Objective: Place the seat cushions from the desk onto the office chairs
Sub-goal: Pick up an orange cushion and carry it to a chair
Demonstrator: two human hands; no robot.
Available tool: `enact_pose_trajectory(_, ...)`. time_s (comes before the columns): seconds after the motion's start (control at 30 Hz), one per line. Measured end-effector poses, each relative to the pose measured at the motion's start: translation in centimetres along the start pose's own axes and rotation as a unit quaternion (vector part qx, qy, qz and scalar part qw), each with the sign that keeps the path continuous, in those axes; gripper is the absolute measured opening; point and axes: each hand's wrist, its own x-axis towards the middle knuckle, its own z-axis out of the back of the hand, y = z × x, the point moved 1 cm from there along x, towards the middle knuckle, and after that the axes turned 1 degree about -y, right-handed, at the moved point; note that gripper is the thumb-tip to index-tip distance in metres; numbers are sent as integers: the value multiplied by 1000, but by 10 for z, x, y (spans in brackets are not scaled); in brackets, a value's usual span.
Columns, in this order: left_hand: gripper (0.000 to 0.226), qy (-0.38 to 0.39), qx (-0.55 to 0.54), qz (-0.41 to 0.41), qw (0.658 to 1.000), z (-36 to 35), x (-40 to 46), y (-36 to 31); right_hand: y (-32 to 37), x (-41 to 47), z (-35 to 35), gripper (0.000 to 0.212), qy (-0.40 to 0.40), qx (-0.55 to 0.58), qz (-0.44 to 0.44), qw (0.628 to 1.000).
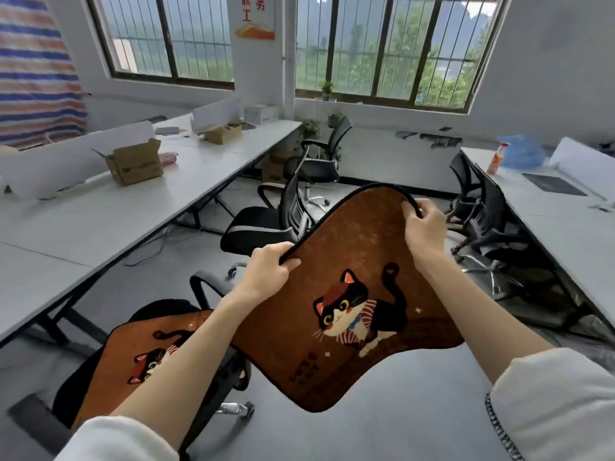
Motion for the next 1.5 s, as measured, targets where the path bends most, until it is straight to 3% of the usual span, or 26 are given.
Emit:
enact_pose_trajectory(0.23,25,-82,34,81,993,-5,149,35,-15,157,-98,12,126,44,-14,991)
enact_pose_trajectory(0.47,24,-190,97,177,961,37,271,111,-15,263,-265,13,268,104,-64,955)
enact_pose_trajectory(0.7,17,-289,120,225,923,97,404,221,3,356,-458,12,337,144,-68,928)
enact_pose_trajectory(0.93,23,-338,90,243,905,127,507,284,26,432,-597,11,376,150,-70,912)
enact_pose_trajectory(1.2,24,-328,38,305,893,117,617,362,-6,519,-734,11,413,102,-25,905)
enact_pose_trajectory(1.5,18,-237,10,358,903,89,738,430,-64,615,-830,21,423,10,-42,905)
